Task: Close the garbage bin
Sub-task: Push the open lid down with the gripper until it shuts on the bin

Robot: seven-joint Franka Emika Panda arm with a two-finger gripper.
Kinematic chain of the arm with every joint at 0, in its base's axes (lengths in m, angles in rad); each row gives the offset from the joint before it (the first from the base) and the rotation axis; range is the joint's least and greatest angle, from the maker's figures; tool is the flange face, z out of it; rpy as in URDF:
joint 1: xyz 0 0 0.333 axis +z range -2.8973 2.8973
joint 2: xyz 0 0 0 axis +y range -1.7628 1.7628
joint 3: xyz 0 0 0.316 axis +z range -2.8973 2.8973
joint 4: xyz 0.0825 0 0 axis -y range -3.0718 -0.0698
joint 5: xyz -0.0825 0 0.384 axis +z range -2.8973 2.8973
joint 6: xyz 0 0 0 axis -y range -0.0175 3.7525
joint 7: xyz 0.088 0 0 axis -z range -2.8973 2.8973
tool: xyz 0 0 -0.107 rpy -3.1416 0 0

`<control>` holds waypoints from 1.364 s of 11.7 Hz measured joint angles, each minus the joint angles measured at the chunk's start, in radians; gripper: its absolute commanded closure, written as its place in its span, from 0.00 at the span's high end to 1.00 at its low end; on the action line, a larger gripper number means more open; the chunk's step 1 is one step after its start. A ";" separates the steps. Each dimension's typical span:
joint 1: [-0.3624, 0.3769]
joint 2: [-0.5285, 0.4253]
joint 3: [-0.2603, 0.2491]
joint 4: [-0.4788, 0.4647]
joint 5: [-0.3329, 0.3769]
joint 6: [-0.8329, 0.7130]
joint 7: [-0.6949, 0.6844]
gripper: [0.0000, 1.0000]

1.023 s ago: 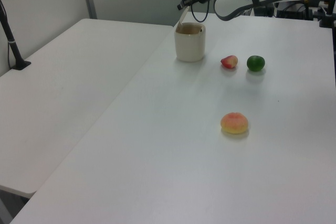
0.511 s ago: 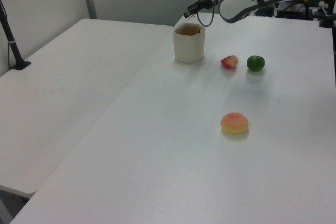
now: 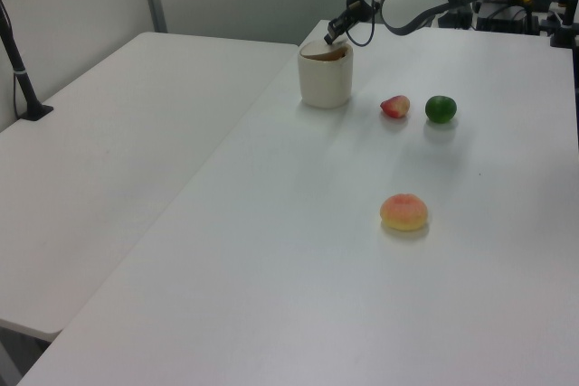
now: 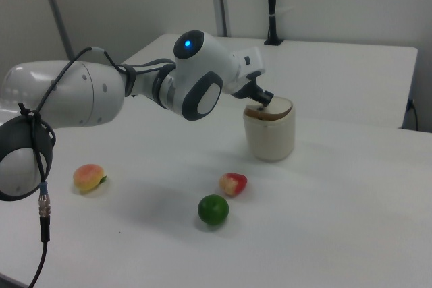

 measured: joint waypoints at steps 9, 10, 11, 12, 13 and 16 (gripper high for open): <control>0.000 -0.002 0.010 -0.010 -0.029 -0.045 -0.022 0.00; 0.000 -0.003 0.010 -0.012 -0.033 -0.045 -0.025 0.00; 0.000 -0.003 0.011 -0.014 -0.038 -0.045 -0.028 0.00; 0.000 -0.003 0.011 -0.016 -0.050 -0.045 -0.029 0.00; 0.000 -0.004 0.011 -0.017 -0.058 -0.045 -0.029 0.00; 0.000 -0.005 0.012 -0.018 -0.069 -0.045 -0.029 0.00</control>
